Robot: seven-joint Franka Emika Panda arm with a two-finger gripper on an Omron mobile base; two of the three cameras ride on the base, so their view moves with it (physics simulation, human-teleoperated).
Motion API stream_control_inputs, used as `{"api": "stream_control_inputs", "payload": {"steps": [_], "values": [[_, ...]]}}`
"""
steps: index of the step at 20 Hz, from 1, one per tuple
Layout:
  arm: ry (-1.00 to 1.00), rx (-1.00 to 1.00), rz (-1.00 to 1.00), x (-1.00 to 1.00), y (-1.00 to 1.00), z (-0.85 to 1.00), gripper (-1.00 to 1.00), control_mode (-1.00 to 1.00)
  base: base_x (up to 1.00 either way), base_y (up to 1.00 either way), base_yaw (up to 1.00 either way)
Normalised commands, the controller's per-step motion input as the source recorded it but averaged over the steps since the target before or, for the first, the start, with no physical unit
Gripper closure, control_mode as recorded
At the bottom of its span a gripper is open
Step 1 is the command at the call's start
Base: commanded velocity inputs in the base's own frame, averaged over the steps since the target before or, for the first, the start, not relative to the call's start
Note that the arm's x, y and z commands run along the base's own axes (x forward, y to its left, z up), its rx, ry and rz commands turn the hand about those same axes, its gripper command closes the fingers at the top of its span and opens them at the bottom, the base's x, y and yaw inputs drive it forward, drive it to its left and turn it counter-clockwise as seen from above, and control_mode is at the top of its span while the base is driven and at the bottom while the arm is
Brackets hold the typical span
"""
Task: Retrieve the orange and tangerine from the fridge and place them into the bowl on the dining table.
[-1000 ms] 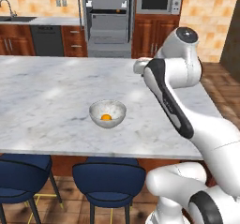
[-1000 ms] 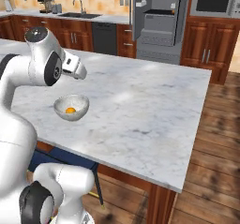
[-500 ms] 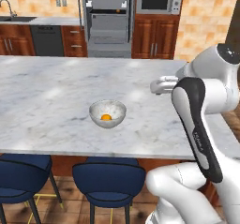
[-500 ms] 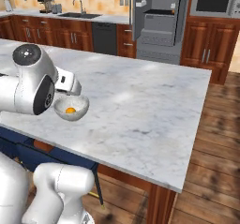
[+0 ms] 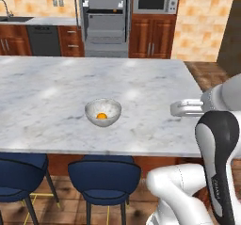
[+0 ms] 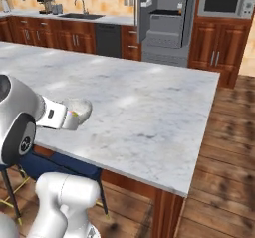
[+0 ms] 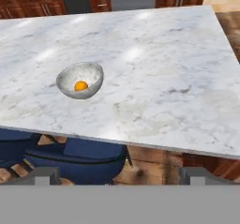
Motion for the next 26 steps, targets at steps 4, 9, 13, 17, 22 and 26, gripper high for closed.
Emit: {"api": "stream_control_inputs", "payload": {"steps": [4, 9, 13, 17, 22, 26], "values": [[0.0, 0.0, 0.0, 0.0, 0.0, 0.0, -1.0, 1.0, -0.57, -0.93, -0.29], [0.0, 0.0, 0.0, 0.0, 0.0, 0.0, -1.0, 1.0, -0.09, -1.0, -0.41], [0.0, 0.0, 0.0, 0.0, 0.0, 0.0, -1.0, 1.0, 0.04, -1.0, -0.42], [0.0, 0.0, 0.0, 0.0, 0.0, 0.0, -1.0, 1.0, 0.18, -1.0, -0.38], [0.0, 0.0, 0.0, 0.0, 0.0, 0.0, -1.0, 1.0, 0.83, -0.94, -0.22], [0.0, 0.0, 0.0, 0.0, 0.0, 0.0, -1.0, 1.0, 1.0, -0.13, 0.0]]}}
